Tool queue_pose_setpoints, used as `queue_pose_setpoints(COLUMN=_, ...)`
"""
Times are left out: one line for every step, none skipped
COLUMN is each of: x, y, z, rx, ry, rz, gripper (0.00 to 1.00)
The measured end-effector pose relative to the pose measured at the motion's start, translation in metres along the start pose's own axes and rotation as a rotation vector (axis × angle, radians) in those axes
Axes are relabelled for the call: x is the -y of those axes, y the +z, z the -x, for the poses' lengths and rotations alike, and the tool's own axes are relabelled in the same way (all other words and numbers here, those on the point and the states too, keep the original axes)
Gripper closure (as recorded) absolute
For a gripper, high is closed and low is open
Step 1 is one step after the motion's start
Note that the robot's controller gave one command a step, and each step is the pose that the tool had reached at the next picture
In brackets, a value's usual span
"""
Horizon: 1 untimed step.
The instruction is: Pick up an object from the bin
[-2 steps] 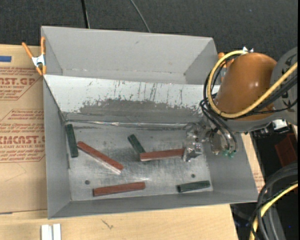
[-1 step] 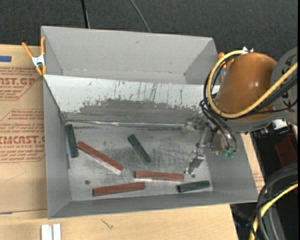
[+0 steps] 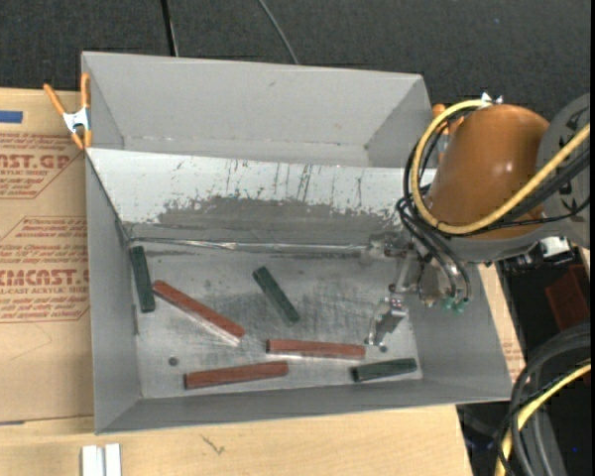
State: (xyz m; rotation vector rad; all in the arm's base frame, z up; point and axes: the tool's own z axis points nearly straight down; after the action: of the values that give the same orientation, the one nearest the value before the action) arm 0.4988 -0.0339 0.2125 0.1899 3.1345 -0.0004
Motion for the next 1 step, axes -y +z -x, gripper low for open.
queue_pose_setpoints(x=0.0034, y=0.0494, z=0.004, rx=0.005, ry=-0.07, rz=0.0, gripper=0.0)
